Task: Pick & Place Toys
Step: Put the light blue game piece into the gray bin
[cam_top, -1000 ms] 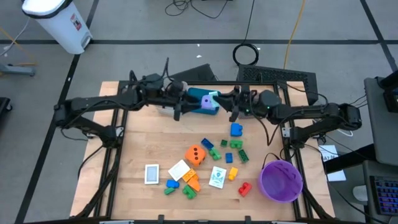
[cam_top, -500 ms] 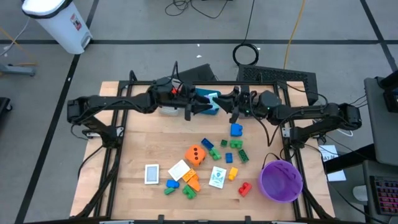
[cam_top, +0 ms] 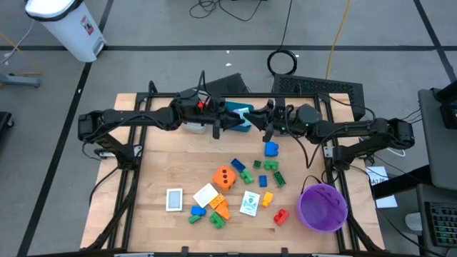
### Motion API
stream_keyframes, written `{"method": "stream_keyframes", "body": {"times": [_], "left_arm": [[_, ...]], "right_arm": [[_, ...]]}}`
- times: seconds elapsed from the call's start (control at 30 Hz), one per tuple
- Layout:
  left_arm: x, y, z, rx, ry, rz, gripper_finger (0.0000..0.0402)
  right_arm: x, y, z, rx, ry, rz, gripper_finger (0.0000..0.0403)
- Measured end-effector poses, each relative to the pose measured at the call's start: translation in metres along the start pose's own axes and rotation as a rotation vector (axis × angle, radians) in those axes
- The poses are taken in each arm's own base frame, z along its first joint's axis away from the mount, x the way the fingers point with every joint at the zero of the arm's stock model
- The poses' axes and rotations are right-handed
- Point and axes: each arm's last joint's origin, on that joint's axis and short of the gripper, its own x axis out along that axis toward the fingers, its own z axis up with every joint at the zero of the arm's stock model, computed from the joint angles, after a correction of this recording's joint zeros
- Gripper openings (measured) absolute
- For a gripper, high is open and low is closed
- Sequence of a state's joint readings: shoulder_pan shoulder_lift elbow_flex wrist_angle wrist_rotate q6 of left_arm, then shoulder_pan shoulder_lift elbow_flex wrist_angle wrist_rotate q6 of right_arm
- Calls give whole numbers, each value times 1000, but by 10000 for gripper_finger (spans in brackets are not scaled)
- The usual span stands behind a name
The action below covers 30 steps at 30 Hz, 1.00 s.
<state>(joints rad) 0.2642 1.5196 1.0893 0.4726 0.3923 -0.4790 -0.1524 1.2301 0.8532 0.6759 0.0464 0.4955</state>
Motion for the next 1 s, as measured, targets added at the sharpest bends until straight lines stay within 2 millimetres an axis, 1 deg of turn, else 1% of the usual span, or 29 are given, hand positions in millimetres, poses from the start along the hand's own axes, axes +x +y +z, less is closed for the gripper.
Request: {"method": "stream_keyframes", "body": {"times": [0.17,0.33,0.5,0.6,0.7,0.8,0.9,1.0], "left_arm": [[-1,2,0,1,8,1,59],[-1,1,0,24,15,-17,61],[-4,3,4,35,15,-42,56],[-9,4,10,40,7,-57,52],[-19,4,21,55,-13,-66,54],[-34,3,34,85,-30,-55,56],[-53,6,45,111,-13,17,57],[-73,10,50,128,32,117,57]], "right_arm": [[1,-1,-2,16,4,-4,45],[1,-1,-2,16,1,-1,53],[0,-1,2,16,-8,4,98],[-3,-3,9,13,-33,-2,129],[-8,-4,19,4,-72,-15,153],[-14,-4,29,-35,-99,-24,168],[-21,-3,36,-80,-110,-32,177],[-25,-4,38,-100,-84,-52,180]]}}
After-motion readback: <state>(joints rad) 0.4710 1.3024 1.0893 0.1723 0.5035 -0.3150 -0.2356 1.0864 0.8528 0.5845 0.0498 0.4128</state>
